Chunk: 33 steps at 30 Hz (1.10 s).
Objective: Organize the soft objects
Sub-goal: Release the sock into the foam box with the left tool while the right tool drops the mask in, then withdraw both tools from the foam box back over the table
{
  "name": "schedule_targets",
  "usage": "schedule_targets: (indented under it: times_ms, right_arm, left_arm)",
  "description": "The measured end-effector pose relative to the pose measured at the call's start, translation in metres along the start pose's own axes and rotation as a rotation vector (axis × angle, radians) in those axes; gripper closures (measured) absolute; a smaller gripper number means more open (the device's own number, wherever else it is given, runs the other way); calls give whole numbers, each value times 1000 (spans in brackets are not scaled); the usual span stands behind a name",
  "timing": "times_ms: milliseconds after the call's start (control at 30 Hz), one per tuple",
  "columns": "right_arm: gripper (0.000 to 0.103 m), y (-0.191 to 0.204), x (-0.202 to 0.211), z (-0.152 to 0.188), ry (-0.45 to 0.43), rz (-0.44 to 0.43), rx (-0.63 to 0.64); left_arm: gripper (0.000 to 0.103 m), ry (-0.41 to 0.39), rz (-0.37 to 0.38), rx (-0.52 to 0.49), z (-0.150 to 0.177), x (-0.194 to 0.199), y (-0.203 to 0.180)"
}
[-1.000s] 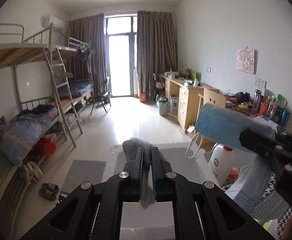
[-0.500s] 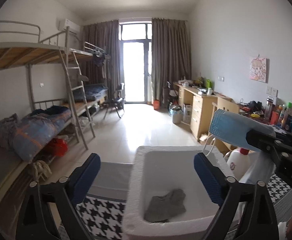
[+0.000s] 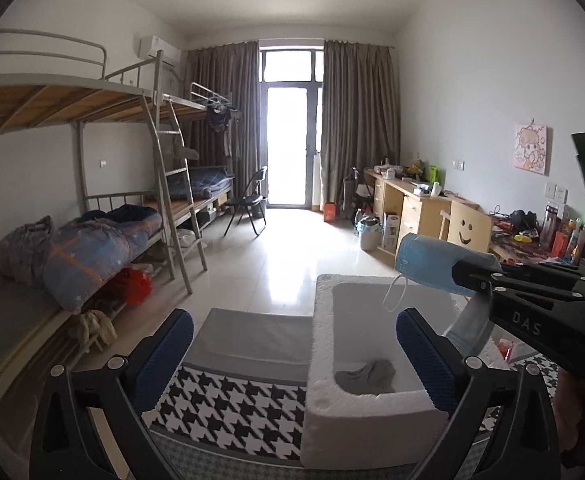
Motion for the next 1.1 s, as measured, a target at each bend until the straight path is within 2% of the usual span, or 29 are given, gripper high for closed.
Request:
schedule_targets:
  times_ms: [100, 600, 700, 767, 833, 1100]
  right_arm:
    - [83, 2, -6, 2, 17, -10, 1]
    - [82, 9, -38, 18, 119, -13, 47]
    - [68, 9, -45, 23, 151, -12, 51]
    - [44, 9, -48, 26, 173, -27, 49]
    - [32, 8, -48, 28, 183, -25, 48]
    - [31, 2, -32, 26, 157, -16, 35]
  left_arm:
    - [1, 19, 0, 1, 3, -3, 1]
    - [1, 11, -15, 9, 16, 4, 10]
    - [1, 16, -17, 8, 17, 2, 12]
    - [1, 17, -18, 6, 18, 2, 12]
    - [1, 18, -18, 13, 18, 2, 13]
    - [1, 27, -20, 19, 18, 2, 13]
Point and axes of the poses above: each gripper's, at about its wrist camera, not at the fingertips, and x roughly against the way its jaws point, y to its left, z to its underside, the point moved 10 cm from there along -x, roughly the way its jaws point, and after that the axes turned 8 degrees about y, right-handed, at the moved point
